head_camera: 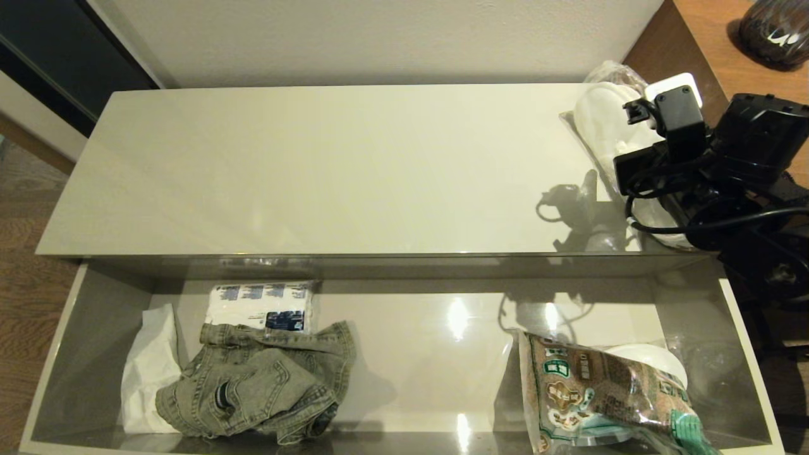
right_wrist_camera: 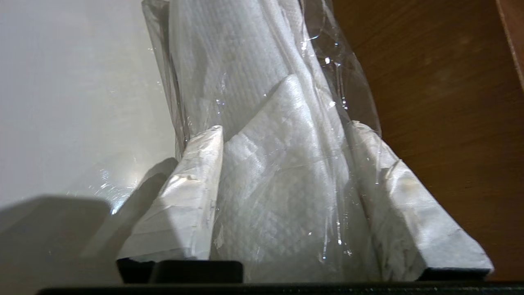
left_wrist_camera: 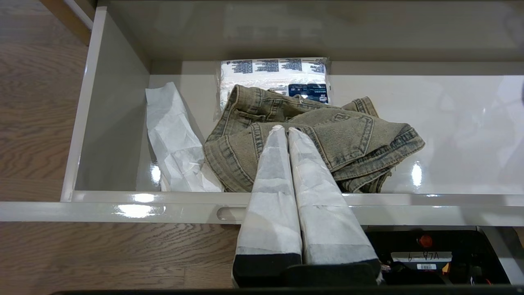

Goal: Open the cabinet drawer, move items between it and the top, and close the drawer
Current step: Place the disposable slippers on the table, then close the drawer

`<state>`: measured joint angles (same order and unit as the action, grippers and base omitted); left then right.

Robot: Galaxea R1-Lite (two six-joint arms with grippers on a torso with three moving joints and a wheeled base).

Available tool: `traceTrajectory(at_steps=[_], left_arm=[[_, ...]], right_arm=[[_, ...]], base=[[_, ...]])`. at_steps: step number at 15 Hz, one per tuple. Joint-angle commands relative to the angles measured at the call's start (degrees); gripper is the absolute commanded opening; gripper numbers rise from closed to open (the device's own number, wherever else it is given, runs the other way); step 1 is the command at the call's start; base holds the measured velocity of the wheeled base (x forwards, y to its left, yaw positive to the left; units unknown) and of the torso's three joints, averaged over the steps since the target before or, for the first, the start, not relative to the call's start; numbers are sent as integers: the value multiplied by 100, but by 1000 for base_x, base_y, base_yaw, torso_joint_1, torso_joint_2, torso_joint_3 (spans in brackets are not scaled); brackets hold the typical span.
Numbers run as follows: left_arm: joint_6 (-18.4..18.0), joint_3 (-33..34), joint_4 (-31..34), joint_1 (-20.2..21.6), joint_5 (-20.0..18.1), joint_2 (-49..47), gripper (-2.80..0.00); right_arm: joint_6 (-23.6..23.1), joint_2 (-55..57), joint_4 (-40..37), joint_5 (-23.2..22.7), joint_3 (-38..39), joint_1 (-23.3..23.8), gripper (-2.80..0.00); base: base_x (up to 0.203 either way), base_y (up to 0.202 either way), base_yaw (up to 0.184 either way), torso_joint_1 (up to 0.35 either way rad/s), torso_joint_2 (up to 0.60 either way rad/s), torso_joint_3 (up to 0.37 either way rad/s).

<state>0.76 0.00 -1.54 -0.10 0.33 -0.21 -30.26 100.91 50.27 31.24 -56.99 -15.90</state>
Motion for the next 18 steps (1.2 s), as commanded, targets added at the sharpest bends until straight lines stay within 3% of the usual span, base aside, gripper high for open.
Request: traceTrajectory(at_steps=[1, 18], left_arm=[[3, 9, -5, 1, 2, 3, -280], [3, 9, -5, 1, 2, 3, -280]], right_arm=[[2, 7, 133, 6, 39, -27, 0], [-164, -1912, 207, -115, 952, -310, 0]], base=[[0, 0, 0, 0, 0, 0], [0, 0, 0, 0, 0, 0]])
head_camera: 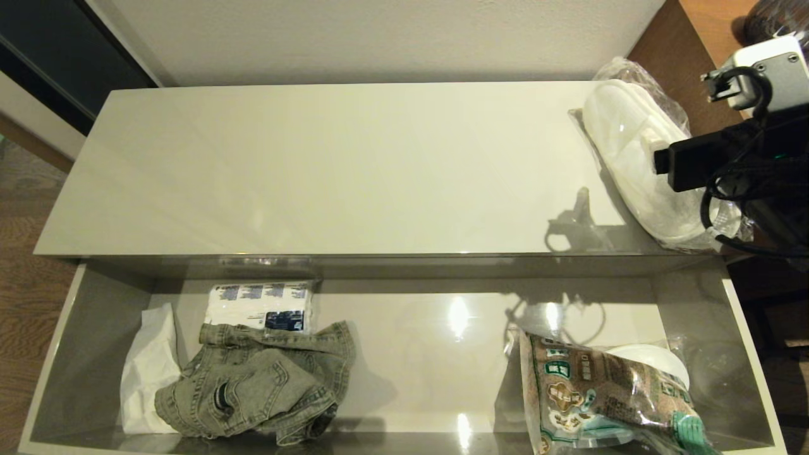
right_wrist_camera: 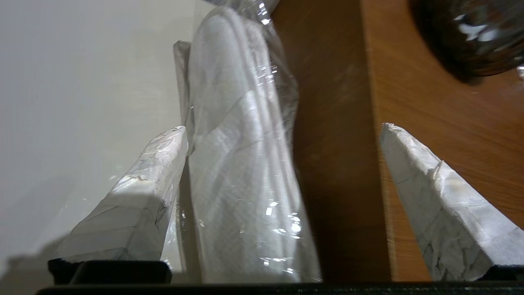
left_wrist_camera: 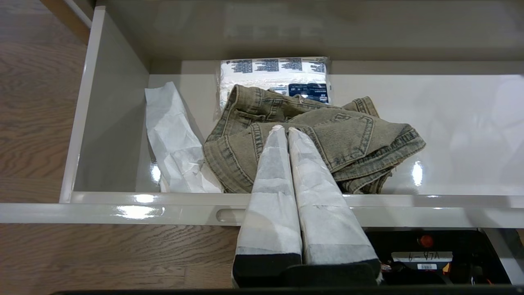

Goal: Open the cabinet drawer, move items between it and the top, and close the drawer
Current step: Close the drawer

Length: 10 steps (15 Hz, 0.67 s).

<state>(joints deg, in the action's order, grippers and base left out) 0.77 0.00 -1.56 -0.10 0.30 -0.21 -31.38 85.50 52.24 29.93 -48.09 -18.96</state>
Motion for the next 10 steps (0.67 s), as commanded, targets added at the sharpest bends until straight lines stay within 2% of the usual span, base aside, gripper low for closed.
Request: traceTrajectory(at_steps=[1, 4, 5, 7, 9, 10], left_arm=[[2, 9, -2, 1, 5, 3, -280], [2, 9, -2, 1, 5, 3, -280], [2, 9, -2, 1, 5, 3, -280], [2, 9, -2, 1, 5, 3, -280], [2, 9, -2, 1, 5, 3, -280], [2, 9, -2, 1, 5, 3, -280]], right_arm=[[-119, -546, -117, 7, 138, -5, 0], [-233, -1166, -1064, -67, 344, -57, 0], [-214, -1507, -1869, -106, 298, -104, 0], [-19, -2474, -4188, -170, 90, -193, 0], [665, -3001, -6296, -204, -202, -255, 0], [1085, -3278, -7087, -225, -305, -276, 0]], base=[[0, 0, 0, 0, 0, 0], [0, 0, 0, 0, 0, 0], [0, 0, 0, 0, 0, 0], [0, 0, 0, 0, 0, 0], [0, 0, 0, 0, 0, 0], [0, 0, 0, 0, 0, 0]])
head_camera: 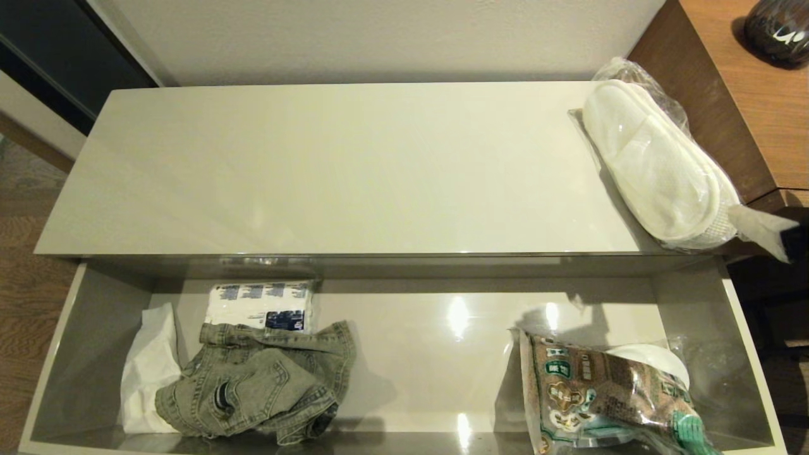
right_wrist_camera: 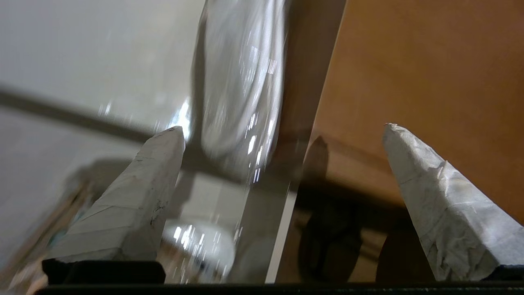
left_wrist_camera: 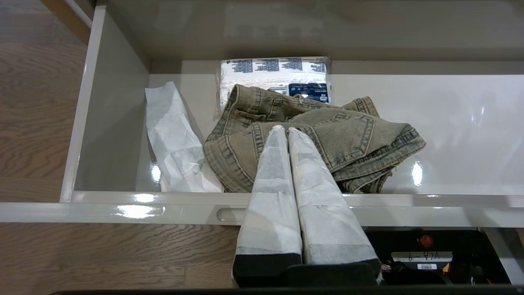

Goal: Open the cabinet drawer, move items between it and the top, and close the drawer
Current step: Close the drawer

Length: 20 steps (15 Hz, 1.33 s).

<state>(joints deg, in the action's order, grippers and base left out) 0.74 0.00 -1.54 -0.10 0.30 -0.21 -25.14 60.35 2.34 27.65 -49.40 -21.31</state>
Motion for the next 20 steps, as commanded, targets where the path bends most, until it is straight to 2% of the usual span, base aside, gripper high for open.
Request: traceTrajectory(at_steps=[1, 3, 6, 9, 10, 13, 15, 19, 20], left_arm=[[5, 9, -5, 1, 5, 3, -280], [5, 9, -5, 1, 5, 3, -280], [5, 9, -5, 1, 5, 3, -280], [5, 9, -5, 1, 5, 3, -280], [5, 9, -5, 1, 5, 3, -280], [5, 9, -5, 1, 5, 3, -280], [5, 9, -5, 1, 5, 3, -280], [5, 9, -5, 1, 5, 3, -280], [5, 9, -5, 1, 5, 3, -280]], right_arm=[[762, -1000, -2577, -29, -223, -54, 0], [950, -1315, -3119, -223, -93, -65, 0], [948, -1596, -3183, -374, 497, -87, 0], [917, -1644, -3208, -593, 585, -158, 0], [784, -1679, -3225, -787, 624, -162, 0], [141, -1671, -3068, -930, 901, -170, 0], [-106, -1575, -3048, -1167, 949, -201, 0], [-226, -1369, -3012, -1260, 943, -558, 0], [-223, -1288, -2880, -1254, 960, -782, 0]], base=[[0, 0, 0, 0, 0, 0], [0, 0, 0, 0, 0, 0], [0, 0, 0, 0, 0, 0], [0, 0, 0, 0, 0, 0], [0, 0, 0, 0, 0, 0], [0, 0, 0, 0, 0, 0], [0, 0, 0, 0, 0, 0], [0, 0, 0, 0, 0, 0], [0, 0, 0, 0, 0, 0]])
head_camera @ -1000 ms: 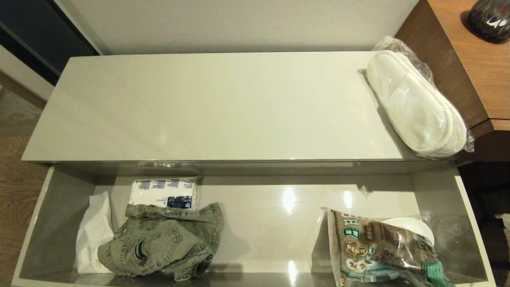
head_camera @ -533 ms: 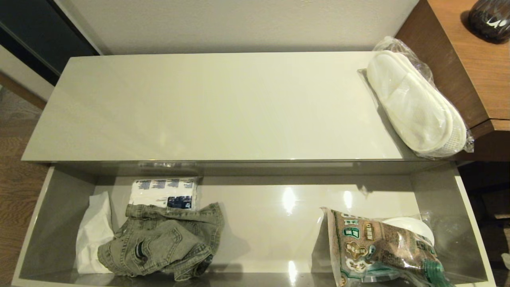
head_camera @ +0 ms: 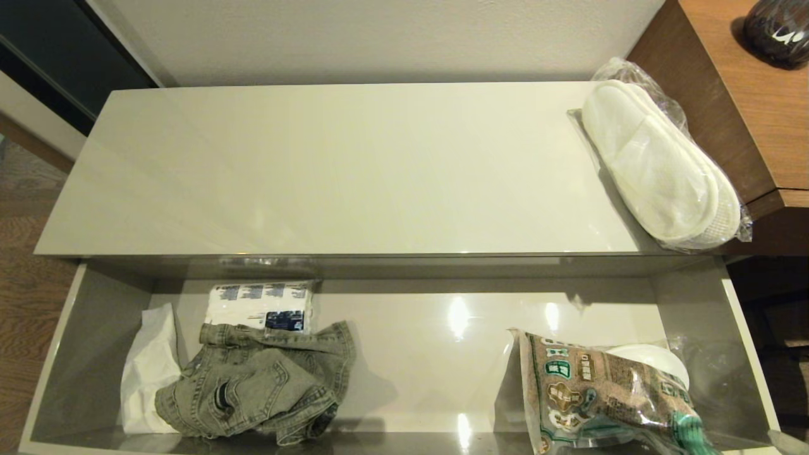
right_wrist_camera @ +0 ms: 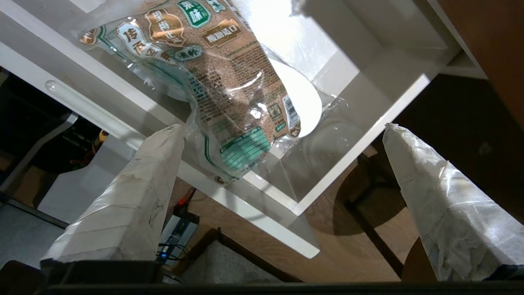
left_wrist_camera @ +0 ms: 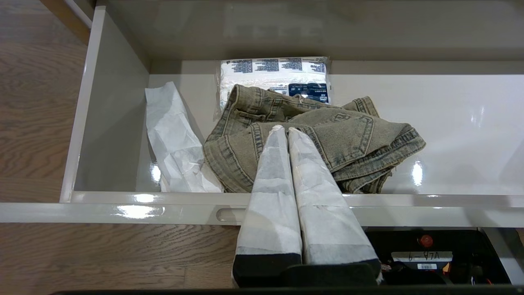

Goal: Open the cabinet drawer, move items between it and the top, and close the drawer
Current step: Close the drawer

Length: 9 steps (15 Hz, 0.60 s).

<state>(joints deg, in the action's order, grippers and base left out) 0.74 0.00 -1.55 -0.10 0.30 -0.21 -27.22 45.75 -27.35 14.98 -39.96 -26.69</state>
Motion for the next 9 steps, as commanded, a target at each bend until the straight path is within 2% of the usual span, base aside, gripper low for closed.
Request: traceTrajectory(at_steps=[1, 4, 5, 6, 9], left_arm=[[5, 9, -3, 1, 5, 3, -280], [5, 9, -3, 1, 5, 3, -280], [5, 9, -3, 1, 5, 3, -280], [5, 9, -3, 1, 5, 3, -280], [5, 9, -3, 1, 5, 3, -280]], right_arm=[[-8, 327, 287, 18, 46, -409, 0], [141, 984, 947, 24, 84, -560, 0], [387, 1116, 1136, 39, 79, -714, -197], [699, 1181, 1135, 53, 92, -824, -280], [990, 1290, 1113, 65, 117, -876, -280]], base=[[0, 0, 0, 0, 0, 0], [0, 0, 0, 0, 0, 0], [0, 0, 0, 0, 0, 0], [0, 0, 0, 0, 0, 0], [0, 0, 0, 0, 0, 0]])
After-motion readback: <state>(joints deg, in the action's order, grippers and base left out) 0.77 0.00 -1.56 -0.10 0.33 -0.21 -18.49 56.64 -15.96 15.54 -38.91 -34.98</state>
